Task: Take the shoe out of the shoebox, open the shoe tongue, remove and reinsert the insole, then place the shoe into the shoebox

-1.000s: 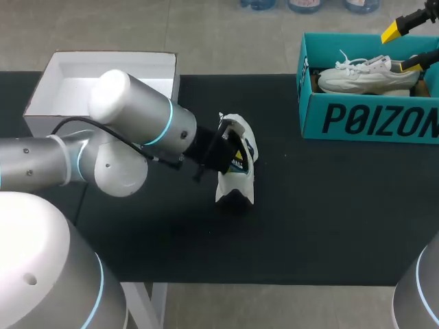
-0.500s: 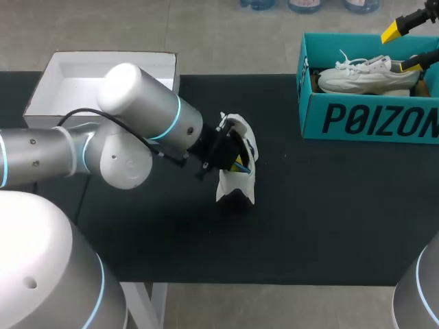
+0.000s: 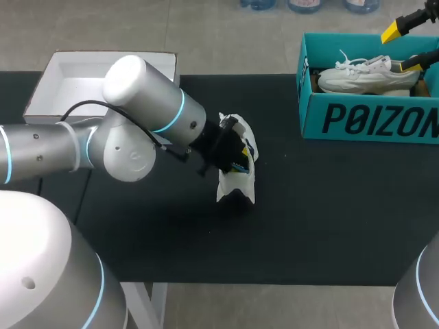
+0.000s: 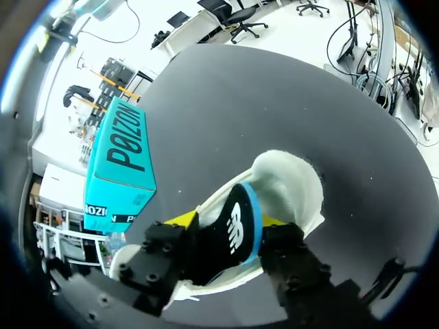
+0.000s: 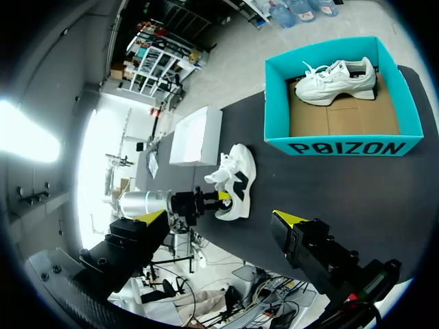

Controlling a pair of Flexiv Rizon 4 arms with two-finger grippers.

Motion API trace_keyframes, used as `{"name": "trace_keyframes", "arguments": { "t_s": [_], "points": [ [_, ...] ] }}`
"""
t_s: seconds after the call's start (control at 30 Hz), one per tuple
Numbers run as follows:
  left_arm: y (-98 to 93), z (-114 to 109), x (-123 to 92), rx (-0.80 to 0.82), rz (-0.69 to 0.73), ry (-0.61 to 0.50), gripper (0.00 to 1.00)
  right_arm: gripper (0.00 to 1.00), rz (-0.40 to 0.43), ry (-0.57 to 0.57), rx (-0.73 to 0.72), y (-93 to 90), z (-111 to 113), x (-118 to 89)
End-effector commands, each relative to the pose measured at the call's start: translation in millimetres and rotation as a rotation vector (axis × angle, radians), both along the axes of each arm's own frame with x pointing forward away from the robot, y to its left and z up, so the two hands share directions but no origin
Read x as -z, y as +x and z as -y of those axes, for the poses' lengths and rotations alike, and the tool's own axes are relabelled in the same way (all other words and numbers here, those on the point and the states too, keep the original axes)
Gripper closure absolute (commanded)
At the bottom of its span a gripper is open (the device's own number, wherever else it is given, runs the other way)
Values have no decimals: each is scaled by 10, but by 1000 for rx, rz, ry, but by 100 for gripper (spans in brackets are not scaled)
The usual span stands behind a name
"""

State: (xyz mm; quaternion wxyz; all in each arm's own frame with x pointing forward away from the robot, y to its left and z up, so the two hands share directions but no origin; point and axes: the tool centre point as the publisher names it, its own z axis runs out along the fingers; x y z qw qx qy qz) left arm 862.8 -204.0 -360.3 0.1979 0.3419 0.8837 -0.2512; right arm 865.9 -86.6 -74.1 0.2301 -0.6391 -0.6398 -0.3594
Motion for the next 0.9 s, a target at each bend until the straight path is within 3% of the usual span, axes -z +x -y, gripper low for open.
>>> {"name": "trace_keyframes", "arguments": {
  "t_s": [0.03,0.17,0.27,0.33,0.43,0.9],
  "points": [
    [-34,-143,-132,-11,2,-2,26,0,-1,-2,0,4,-2,2],
    [-8,-236,-231,-15,9,-22,25,0,-1,-2,0,4,-2,2],
    [13,-243,-262,-14,15,-17,30,0,-1,-2,0,4,-2,2],
    [25,-228,-267,-6,12,-16,45,0,-1,-2,0,4,-2,2],
    [49,-193,-241,12,-2,-14,100,0,-1,-2,0,4,-2,2],
    [-31,-18,-16,88,-70,28,100,0,-1,-2,0,4,-2,2]
  ]
}}
